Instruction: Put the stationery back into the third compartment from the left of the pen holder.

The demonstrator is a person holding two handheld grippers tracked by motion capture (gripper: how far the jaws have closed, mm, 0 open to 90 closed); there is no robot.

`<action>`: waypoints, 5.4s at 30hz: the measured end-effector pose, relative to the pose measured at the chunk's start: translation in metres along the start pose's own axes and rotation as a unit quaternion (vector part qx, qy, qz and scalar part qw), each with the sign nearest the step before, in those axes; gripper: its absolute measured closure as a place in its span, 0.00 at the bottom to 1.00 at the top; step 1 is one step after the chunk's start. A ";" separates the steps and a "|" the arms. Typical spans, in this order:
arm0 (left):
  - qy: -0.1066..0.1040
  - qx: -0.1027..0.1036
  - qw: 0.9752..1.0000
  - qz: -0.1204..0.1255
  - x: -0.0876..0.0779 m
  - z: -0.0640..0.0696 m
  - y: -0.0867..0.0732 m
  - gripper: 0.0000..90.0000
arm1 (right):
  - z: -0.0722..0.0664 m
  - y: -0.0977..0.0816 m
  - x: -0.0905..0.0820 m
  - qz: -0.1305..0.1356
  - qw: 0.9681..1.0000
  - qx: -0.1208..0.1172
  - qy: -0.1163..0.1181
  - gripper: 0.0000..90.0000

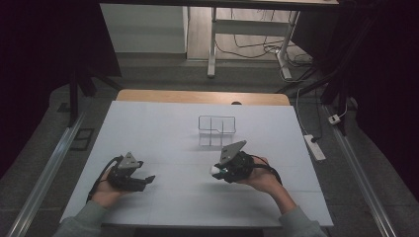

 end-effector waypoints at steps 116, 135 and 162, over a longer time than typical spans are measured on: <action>-0.001 -0.002 1.000 -0.002 0.001 -0.002 0.000 0.30 | 0.128 0.002 -0.035 0.208 0.914 0.245 -0.247 0.71; -0.001 -0.001 1.000 -0.004 0.001 -0.003 -0.001 0.30 | 0.144 -0.006 -0.017 0.211 0.908 0.272 -0.238 0.70; 0.000 -0.001 1.000 -0.005 0.001 -0.004 -0.001 0.30 | 0.120 -0.024 -0.027 0.165 0.930 0.263 -0.197 0.48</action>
Point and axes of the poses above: each handheld gripper's, and its own axes: x roughly forward along the jaws, y roughly out of its top, z roughly to its right, the point moved 2 cm from there along x, roughly forward along the jaws, and after that the axes turned 7 degrees about -x, right-handed, at the moved point
